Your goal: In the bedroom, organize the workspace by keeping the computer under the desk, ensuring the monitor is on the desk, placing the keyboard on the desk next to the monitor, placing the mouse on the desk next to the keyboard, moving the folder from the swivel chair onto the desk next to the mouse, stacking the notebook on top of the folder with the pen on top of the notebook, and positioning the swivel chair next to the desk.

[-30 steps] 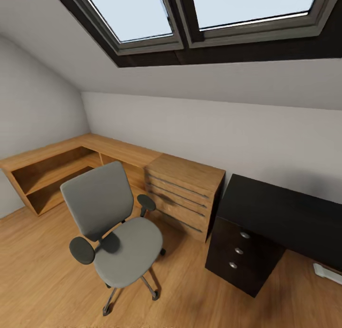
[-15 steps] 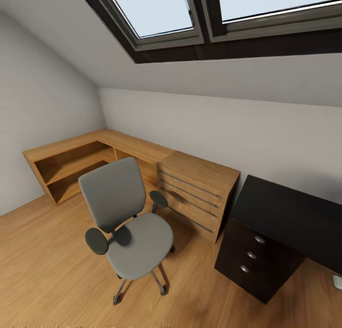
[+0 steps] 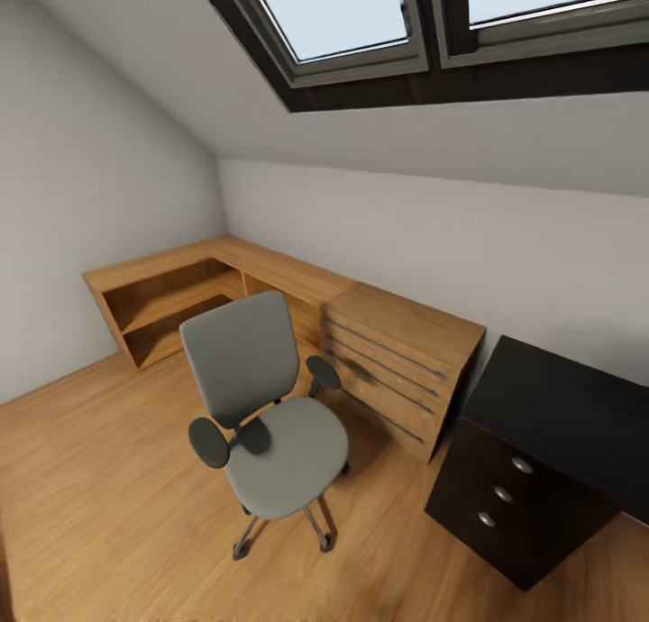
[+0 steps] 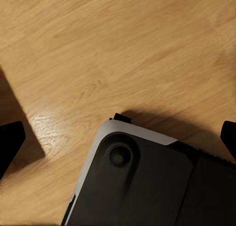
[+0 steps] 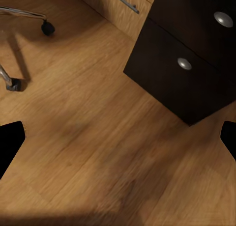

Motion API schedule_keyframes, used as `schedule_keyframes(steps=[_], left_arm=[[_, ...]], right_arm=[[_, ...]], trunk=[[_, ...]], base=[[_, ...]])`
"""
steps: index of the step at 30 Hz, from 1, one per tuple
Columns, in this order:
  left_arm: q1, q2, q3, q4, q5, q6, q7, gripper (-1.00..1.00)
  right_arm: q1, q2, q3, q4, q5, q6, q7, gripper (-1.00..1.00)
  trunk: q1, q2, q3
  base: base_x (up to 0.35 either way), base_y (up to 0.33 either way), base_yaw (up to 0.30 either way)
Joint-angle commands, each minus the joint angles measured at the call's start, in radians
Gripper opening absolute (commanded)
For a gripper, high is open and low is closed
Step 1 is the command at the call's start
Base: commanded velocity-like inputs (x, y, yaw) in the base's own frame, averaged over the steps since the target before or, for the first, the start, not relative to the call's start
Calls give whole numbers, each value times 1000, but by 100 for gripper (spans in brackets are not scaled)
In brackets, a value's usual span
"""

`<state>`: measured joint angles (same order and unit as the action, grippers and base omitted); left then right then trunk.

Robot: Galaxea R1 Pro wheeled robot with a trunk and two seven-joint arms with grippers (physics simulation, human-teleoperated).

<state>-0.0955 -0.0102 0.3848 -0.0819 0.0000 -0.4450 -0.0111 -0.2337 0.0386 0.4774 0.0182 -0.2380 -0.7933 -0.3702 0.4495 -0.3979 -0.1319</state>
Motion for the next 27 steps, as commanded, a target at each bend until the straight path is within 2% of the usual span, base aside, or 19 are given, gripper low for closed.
schedule_keyframes(steps=[1,13,19,27], left_arm=[[-1,0,4,1,0,-3,-1,100],[-1,0,4,1,0,-3,-1,100],[-1,0,4,1,0,-3,-1,100],[-1,0,3,1,0,-3,-1,100]], right_arm=[[-1,0,9,2,-6,-3,-4,100],[-1,0,9,3,-6,-24,-4,100],[-1,-2,8,3,-7,-62,-4,100],[-1,-3,6,3,-7,-70,-4,100]], trunk=[[1,-2,-3],[1,-2,-14],[1,-2,-12],[1,-2,-3]], base=[[0,0,195],[0,0,208],[0,0,239],[0,0,201]])
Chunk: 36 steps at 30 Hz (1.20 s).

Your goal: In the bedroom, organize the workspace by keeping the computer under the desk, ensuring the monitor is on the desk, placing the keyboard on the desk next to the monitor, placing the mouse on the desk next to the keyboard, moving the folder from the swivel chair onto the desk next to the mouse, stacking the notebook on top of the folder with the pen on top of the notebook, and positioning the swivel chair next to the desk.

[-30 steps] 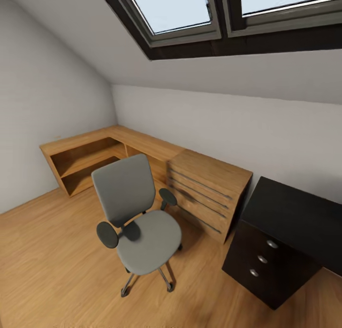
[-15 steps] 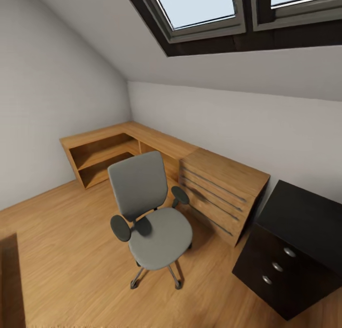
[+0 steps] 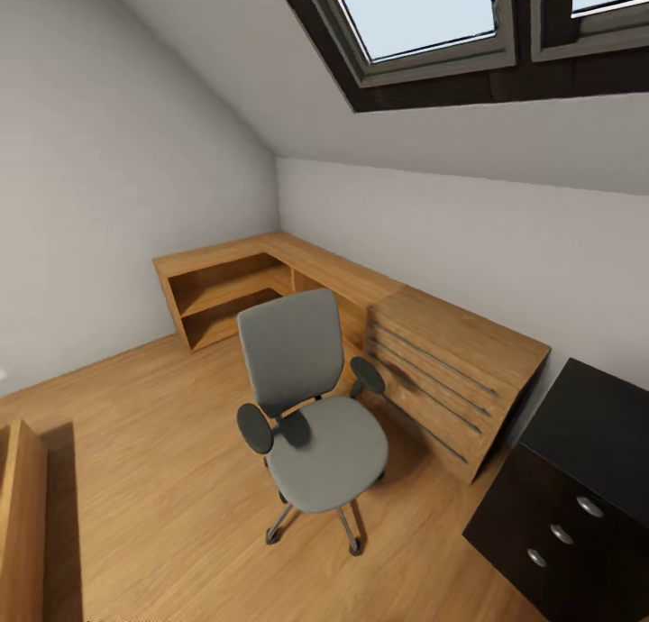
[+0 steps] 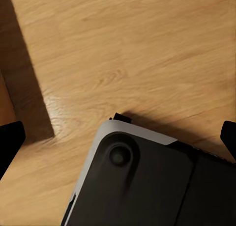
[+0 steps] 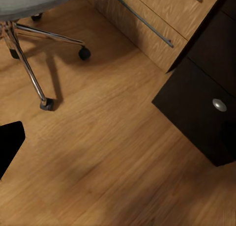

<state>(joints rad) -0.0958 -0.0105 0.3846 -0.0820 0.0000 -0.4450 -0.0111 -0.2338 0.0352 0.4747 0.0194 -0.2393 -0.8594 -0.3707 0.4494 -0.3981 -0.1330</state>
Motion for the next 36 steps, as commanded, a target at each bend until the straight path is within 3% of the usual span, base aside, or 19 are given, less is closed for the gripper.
schedule_keyframes(steps=[1,36], left_arm=[[-1,0,4,1,0,-3,-1,100],[-1,0,4,0,1,-5,0,100]], right_arm=[[-1,0,9,2,-6,-4,-4,100],[-1,5,11,4,-4,-40,-4,100]], trunk=[[1,-2,-1],[1,-2,48]], base=[[0,0,172],[0,0,170]])
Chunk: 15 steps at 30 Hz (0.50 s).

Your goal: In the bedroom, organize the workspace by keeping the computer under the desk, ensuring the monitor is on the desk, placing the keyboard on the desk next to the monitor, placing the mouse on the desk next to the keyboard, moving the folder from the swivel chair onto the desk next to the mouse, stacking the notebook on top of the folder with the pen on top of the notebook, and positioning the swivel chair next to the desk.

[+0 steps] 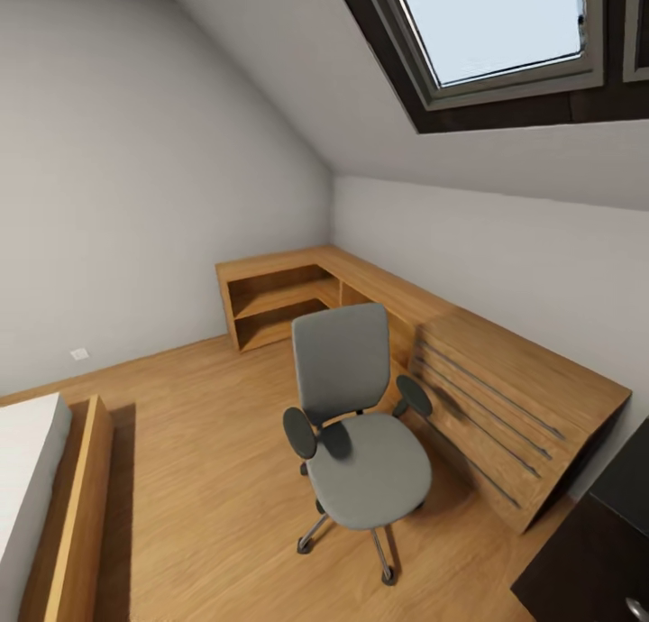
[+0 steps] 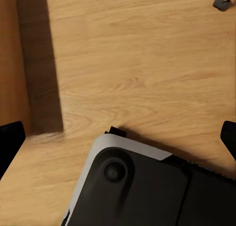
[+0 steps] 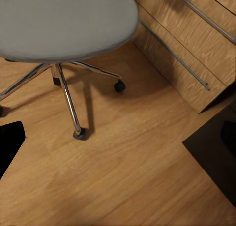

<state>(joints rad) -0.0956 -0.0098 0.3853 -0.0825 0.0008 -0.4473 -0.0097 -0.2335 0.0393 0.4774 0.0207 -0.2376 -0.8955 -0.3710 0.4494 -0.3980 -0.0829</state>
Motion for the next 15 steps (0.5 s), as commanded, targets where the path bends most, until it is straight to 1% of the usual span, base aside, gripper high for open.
schedule_keyframes(steps=[1,6,9,15], left_arm=[[-1,0,3,0,0,-3,-1,100],[-1,5,2,-22,1,-8,-3,100],[-1,5,3,-60,1,-10,-4,100],[-1,-1,3,-181,1,-11,-7,100]], right_arm=[[-1,1,9,2,-6,-4,-3,100],[-1,1,9,2,-5,-4,-3,100],[-1,1,10,2,-5,-3,-3,100],[-1,1,10,1,-4,-2,-1,100]], trunk=[[1,-2,-1],[1,-2,6],[1,-2,10],[1,-2,19]], base=[[0,0,168],[0,0,170],[0,0,175],[0,0,178]])
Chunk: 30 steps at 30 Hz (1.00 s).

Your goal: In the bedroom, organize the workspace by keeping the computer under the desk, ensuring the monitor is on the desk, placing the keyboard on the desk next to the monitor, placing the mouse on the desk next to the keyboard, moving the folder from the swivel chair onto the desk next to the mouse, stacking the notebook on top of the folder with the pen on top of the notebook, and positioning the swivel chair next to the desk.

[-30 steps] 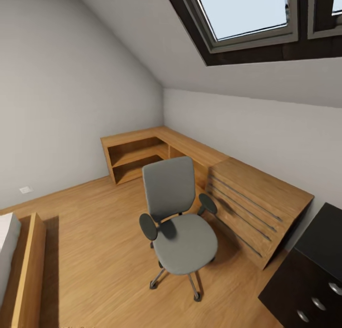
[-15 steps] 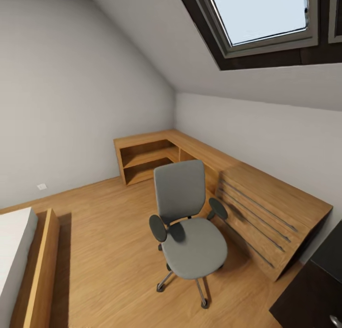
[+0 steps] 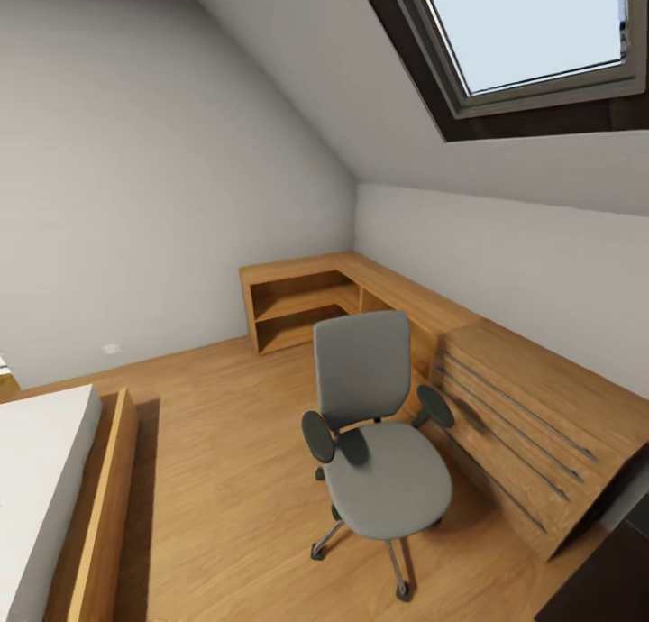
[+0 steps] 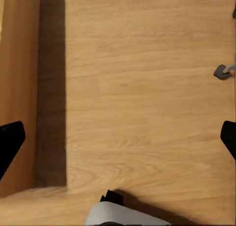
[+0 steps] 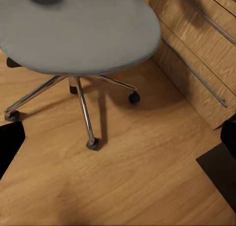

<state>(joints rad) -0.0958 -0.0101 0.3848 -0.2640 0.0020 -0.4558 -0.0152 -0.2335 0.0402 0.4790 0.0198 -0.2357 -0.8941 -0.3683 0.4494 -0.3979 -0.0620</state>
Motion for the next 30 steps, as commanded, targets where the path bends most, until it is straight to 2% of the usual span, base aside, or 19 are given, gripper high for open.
schedule_keyframes(steps=[1,3,7,11,30], left_arm=[[-1,-2,3,-13,0,-3,-2,100],[-1,-10,2,-39,0,-3,-3,100],[-1,-41,-1,-126,-3,2,-2,100],[-1,-52,-8,-164,-4,3,-5,100],[-1,-53,-13,-92,-5,-4,-14,100]], right_arm=[[-1,1,9,2,-6,-3,-3,100],[-1,1,8,2,-6,-3,-3,100],[-1,0,8,2,-7,-3,-3,100],[-1,1,7,2,-7,-3,-3,100],[-1,3,8,0,-8,3,-1,100]], trunk=[[1,-2,-1],[1,-2,2],[1,-2,7],[1,-2,13],[1,-2,28]], base=[[0,0,181],[0,0,181],[0,0,185],[0,0,192],[0,0,193]])
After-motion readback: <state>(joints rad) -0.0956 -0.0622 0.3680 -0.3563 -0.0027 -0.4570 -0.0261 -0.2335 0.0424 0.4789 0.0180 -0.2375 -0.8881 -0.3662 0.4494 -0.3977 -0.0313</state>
